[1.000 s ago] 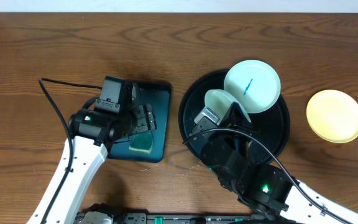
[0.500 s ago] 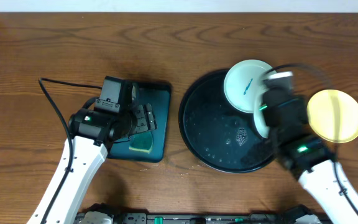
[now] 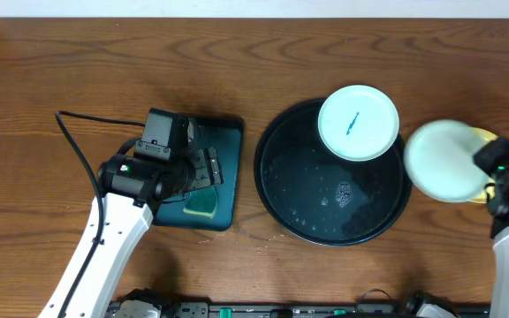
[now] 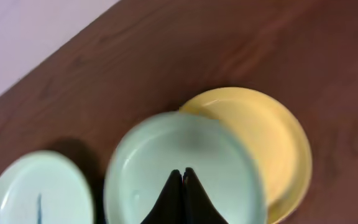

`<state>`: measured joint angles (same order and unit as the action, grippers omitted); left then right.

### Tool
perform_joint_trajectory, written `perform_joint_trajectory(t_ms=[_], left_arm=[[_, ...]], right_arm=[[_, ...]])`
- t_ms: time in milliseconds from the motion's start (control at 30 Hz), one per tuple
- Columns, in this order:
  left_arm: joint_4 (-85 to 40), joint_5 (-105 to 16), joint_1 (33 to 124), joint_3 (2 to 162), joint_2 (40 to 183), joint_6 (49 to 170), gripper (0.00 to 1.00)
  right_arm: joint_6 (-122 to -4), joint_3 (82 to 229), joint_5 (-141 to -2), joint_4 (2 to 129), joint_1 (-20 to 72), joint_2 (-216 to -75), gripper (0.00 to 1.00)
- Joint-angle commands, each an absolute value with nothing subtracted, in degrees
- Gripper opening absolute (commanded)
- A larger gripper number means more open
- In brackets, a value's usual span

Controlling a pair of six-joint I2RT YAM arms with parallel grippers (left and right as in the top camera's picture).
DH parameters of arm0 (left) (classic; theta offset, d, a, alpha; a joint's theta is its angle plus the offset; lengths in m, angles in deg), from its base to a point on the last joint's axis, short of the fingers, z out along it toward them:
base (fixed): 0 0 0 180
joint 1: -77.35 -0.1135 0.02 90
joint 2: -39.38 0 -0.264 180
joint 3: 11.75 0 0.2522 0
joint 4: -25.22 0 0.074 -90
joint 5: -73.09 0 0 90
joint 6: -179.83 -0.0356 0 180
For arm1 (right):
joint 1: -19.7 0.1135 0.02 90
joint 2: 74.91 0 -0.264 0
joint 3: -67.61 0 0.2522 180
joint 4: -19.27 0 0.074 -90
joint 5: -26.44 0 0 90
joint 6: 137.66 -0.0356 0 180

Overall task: Clean dirty plates on tray and stack at the side
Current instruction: 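Place the mint plate onto the yellow plate with right gripper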

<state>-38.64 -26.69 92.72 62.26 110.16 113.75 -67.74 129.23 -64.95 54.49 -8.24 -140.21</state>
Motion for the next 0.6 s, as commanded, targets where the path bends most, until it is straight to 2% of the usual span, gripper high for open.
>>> perform_joint_trajectory(t_ms=[0, 133, 233, 433, 567], left_arm=[[-38.82, -26.77, 92.42, 63.46, 110.21, 113.4, 0.83], [-38.82, -26.77, 92.42, 63.46, 110.21, 113.4, 0.83], [-38.82, -26.77, 92.42, 63.46, 110.21, 113.4, 0.83], [-38.82, -26.77, 92.42, 63.46, 110.21, 113.4, 0.84], [-38.82, -26.8, 92.42, 63.46, 110.21, 113.4, 0.83]], right_arm=[[-71.69, 129.91, -64.05, 53.06, -13.36, -144.32, 0.01], [-71.63, 129.91, -63.85, 51.88, -17.09, -150.35, 0.01], [-66.78, 129.91, -71.2, 51.25, -17.07, -153.63, 0.04], [-61.7, 130.37, -94.21, 46.29, -10.36, -153.02, 0.29], [-60.13, 130.52, -94.41, 49.57, 0.7, -153.26, 0.4]])
